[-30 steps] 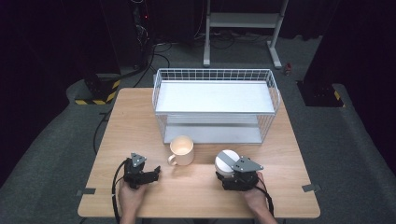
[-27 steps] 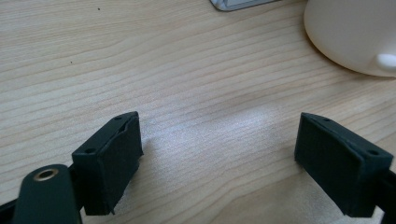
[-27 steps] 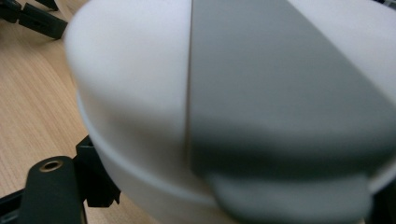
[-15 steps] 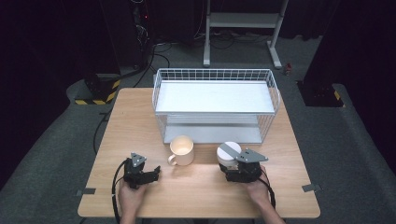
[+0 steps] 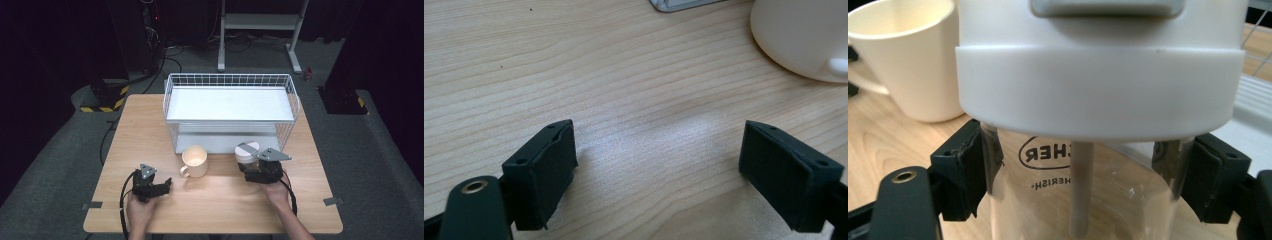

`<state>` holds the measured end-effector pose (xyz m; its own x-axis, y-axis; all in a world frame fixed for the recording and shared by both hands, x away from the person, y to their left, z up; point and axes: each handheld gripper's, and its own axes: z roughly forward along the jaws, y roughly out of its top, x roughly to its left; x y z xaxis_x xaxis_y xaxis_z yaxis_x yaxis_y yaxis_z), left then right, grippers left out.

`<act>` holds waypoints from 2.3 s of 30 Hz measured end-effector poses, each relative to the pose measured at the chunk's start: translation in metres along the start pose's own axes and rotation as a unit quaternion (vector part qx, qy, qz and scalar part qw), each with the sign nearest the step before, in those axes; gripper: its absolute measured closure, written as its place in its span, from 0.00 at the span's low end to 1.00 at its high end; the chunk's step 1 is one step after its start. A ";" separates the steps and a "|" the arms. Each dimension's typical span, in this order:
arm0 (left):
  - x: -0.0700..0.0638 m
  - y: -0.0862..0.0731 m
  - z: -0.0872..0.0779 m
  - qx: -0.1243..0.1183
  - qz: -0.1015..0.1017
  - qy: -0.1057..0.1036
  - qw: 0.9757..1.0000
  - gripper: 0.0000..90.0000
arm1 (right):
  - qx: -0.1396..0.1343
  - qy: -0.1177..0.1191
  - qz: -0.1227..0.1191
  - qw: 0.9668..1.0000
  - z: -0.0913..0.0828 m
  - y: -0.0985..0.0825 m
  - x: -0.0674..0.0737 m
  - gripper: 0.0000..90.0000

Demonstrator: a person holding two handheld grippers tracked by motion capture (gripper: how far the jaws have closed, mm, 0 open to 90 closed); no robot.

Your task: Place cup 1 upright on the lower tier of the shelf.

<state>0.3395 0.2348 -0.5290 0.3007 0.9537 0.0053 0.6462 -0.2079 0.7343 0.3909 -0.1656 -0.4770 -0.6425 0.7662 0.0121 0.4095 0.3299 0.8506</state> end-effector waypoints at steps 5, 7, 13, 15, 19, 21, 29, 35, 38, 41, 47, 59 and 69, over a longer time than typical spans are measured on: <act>0.000 0.000 0.000 0.000 0.000 0.000 1.000 0.17 | -0.010 -0.011 0.005 1.000 0.005 0.006 -0.006 0.21; 0.000 0.000 0.000 0.000 0.000 0.000 1.000 0.17 | -0.011 -0.016 0.008 1.000 0.008 0.008 -0.010 0.21; 0.000 0.000 0.000 0.000 0.000 0.000 1.000 0.17 | -0.018 -0.032 0.023 0.999 0.018 0.016 -0.019 0.21; 0.000 0.000 0.000 0.000 0.000 0.000 1.000 0.17 | -0.018 -0.037 0.023 0.999 0.021 0.018 -0.022 0.21; 0.000 0.000 0.000 0.000 0.000 0.000 1.000 0.17 | -0.017 -0.046 0.030 0.998 0.027 0.021 -0.026 0.21; 0.000 0.000 0.000 0.000 0.000 0.000 1.000 0.17 | -0.019 -0.048 0.030 0.998 0.028 0.022 -0.027 0.21; 0.000 0.000 0.000 0.000 0.000 0.000 1.000 0.17 | -0.022 -0.062 0.037 0.997 0.038 0.025 -0.036 0.21; 0.000 0.000 0.000 0.000 0.000 0.000 1.000 0.17 | -0.033 -0.070 0.050 0.996 0.043 0.028 -0.042 0.21; 0.000 0.000 0.000 0.000 0.000 0.000 1.000 0.17 | -0.035 -0.078 0.054 0.995 0.047 0.026 -0.046 0.21; 0.000 0.000 0.000 -0.001 0.000 0.001 1.000 0.17 | -0.038 -0.082 0.062 0.994 0.048 0.026 -0.050 0.21; 0.000 0.000 0.000 0.000 0.000 0.001 1.000 0.17 | -0.040 -0.092 0.057 0.993 0.052 0.030 -0.055 0.21; 0.000 0.000 0.000 0.000 0.000 0.001 1.000 0.17 | -0.034 -0.097 0.035 0.994 0.052 0.021 -0.055 0.21; 0.000 0.000 0.000 -0.001 0.000 0.001 1.000 0.17 | -0.021 -0.088 0.029 0.995 0.041 0.016 -0.055 0.21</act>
<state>0.3393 0.2345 -0.5291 0.2985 0.9544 0.0069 0.6455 -0.2073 0.7351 0.4594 -0.1803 -0.4856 -0.4936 0.8693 -0.0269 0.4137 0.2618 0.8720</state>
